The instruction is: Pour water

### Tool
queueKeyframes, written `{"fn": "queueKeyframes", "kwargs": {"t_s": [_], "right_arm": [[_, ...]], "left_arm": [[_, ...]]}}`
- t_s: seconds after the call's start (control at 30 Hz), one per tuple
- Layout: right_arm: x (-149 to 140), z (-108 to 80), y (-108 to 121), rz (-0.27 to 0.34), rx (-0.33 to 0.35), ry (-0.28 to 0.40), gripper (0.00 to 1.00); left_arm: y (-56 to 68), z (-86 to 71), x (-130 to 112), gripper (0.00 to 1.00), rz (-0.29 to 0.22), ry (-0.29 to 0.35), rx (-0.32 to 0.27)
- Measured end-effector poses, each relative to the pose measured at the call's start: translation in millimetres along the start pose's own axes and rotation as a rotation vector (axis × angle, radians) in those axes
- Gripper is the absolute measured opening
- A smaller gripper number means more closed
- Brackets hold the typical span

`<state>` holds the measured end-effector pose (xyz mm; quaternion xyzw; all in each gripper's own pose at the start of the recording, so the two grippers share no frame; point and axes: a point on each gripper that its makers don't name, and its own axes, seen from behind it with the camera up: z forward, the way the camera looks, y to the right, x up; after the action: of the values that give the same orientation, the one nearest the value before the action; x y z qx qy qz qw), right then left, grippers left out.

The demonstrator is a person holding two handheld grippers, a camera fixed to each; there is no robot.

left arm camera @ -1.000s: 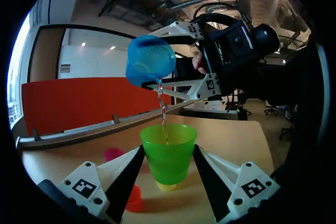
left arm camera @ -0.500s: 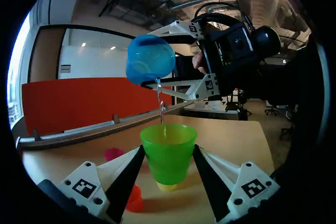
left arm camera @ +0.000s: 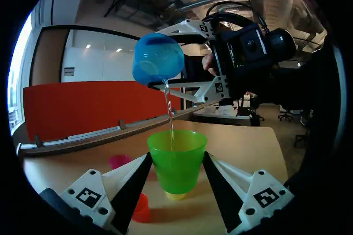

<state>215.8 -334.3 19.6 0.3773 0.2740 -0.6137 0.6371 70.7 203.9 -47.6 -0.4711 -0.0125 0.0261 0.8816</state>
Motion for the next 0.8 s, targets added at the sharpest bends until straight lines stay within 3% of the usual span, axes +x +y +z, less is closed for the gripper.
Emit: {"fn": "queueKeyframes", "kwargs": {"t_s": [0.8], "right_arm": [[4.0,-0.8,9.1,-0.089,-0.020,-0.002,0.89]], "left_arm": [[-2.3,-0.9,2.4,0.82,-0.009,0.012,0.004]]}}
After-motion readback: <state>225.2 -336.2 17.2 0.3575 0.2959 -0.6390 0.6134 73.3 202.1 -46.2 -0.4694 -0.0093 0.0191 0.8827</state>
